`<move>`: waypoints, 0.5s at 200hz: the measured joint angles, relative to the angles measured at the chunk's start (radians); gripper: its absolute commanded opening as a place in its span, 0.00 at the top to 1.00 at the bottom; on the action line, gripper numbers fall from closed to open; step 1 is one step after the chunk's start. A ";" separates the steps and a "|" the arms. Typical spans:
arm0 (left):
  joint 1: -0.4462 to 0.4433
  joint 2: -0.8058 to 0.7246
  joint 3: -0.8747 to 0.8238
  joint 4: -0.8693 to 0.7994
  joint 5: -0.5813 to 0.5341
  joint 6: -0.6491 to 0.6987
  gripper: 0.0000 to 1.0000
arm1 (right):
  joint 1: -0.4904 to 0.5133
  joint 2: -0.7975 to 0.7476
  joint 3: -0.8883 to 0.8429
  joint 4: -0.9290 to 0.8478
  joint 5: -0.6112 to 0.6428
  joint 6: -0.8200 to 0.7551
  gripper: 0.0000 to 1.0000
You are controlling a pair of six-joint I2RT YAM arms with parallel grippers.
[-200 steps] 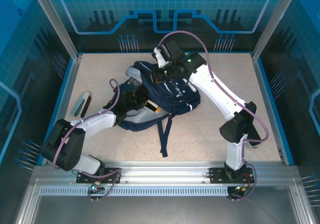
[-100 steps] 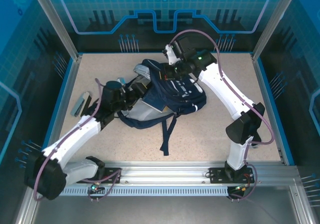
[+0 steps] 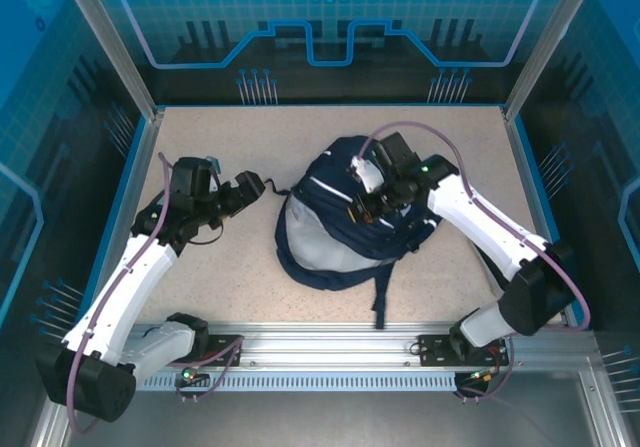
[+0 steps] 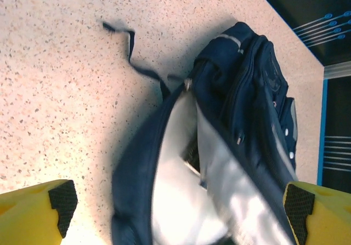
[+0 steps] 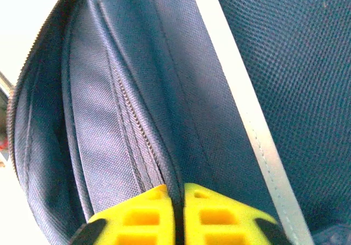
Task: Pack the student bag
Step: Close the student bag at the center of the table.
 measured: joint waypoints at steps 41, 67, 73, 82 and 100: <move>-0.001 0.165 0.059 0.050 0.085 0.077 0.04 | -0.047 -0.180 -0.145 0.010 0.118 0.100 0.25; -0.042 0.294 0.097 0.103 0.126 0.105 0.11 | -0.132 -0.203 -0.188 0.036 0.210 0.258 0.25; -0.058 0.326 0.111 0.114 0.132 0.109 0.14 | -0.158 -0.198 -0.201 0.042 0.222 0.295 0.25; -0.083 0.374 0.139 0.126 0.142 0.121 0.19 | -0.198 -0.184 -0.220 0.049 0.231 0.346 0.25; -0.130 0.481 0.205 0.155 0.165 0.126 0.24 | -0.260 -0.144 -0.253 0.068 0.240 0.423 0.25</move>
